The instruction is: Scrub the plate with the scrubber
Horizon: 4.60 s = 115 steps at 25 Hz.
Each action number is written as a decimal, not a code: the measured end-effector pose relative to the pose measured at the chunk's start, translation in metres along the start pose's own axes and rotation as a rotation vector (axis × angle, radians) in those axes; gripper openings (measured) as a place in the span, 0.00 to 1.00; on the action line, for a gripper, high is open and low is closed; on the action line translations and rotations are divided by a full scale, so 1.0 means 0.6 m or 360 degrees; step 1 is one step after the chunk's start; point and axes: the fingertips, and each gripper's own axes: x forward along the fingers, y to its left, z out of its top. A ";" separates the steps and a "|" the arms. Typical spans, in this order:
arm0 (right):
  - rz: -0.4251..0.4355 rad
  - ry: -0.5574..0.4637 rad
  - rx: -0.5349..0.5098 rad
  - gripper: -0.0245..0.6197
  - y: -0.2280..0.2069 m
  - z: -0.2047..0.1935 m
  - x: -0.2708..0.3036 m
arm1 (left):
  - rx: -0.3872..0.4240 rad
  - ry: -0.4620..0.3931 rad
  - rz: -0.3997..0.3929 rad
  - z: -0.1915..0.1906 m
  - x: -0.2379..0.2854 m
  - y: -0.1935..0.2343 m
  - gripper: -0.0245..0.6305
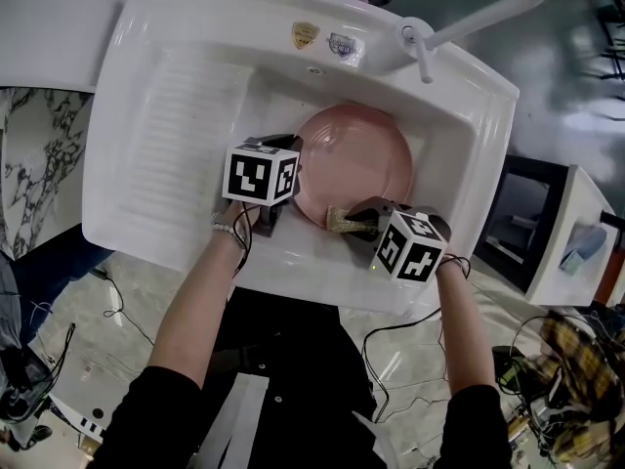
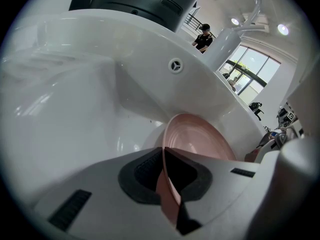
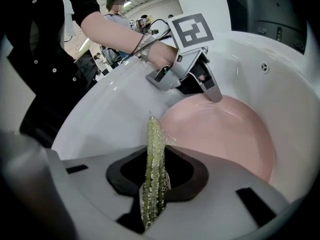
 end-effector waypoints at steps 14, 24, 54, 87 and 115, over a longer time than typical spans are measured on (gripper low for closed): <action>-0.0846 0.0039 -0.1067 0.15 -0.183 0.070 -0.044 | 0.0003 -0.0001 0.0001 0.001 -0.001 -0.001 0.06; -0.0938 0.0141 -0.1282 0.15 -0.247 0.072 -0.015 | 0.0002 -0.0012 -0.0002 0.005 -0.002 -0.002 0.06; -0.0375 0.0799 -0.0233 0.16 -0.125 -0.106 -0.024 | 0.0022 -0.0023 0.0001 0.006 -0.005 -0.002 0.06; 0.0036 -0.0660 0.0689 0.15 -0.051 0.129 -0.002 | 0.0105 -0.0049 0.0059 0.019 -0.009 -0.002 0.10; -0.1456 -0.1311 0.0607 0.15 -0.039 0.192 -0.360 | 0.0636 -0.0762 -0.0057 0.208 -0.331 -0.238 0.04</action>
